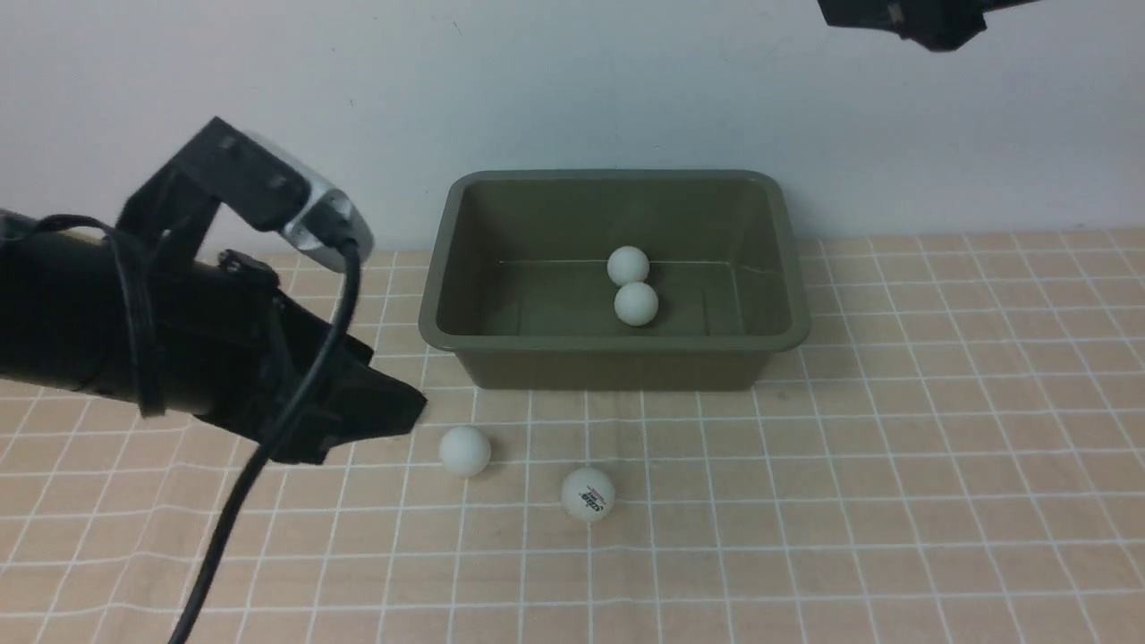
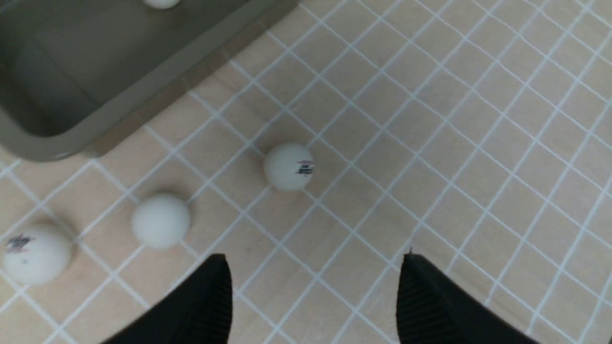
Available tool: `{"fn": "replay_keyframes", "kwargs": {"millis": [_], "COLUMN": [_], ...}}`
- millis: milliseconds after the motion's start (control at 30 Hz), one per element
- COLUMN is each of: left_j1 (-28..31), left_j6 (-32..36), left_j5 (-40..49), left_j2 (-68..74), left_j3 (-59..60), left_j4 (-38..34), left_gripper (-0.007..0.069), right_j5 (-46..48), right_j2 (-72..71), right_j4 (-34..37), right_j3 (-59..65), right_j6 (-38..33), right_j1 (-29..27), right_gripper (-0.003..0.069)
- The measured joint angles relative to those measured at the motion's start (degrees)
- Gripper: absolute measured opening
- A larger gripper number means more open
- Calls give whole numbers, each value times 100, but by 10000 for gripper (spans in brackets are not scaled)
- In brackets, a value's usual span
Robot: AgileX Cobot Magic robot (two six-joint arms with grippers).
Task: Put the table tennis balls into the box on the light coffee tablecloth.
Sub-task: 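Reach for and grasp a ping pong ball on the table beside the basket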
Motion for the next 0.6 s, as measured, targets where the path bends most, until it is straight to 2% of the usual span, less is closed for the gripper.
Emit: {"fn": "replay_keyframes", "kwargs": {"millis": [167,233,300,467,600], "left_j1": [-949,-1103,-1381,-1548,-1667], "left_j6": [-193,-319,-727,-1404,-1527], "left_j5": [-434,-525,-739,-951,-969], "left_j2": [65,117,304,1011,1646], "left_j3": [0,-5,-11,-251,-565], "left_j4": [805,1000,1395,1637,1681], "left_gripper": [386,386,386,386,386], "right_j5": [-5,-11,-11,-11,-11], "right_j2": [0,0,0,0,0], "right_j4": [5,7,7,27,29], "right_j3": [0,0,0,0,0], "right_j6": [0,0,0,6,13], "right_j1": [0,0,0,0,0], "right_gripper": [456,456,456,456,456]}}
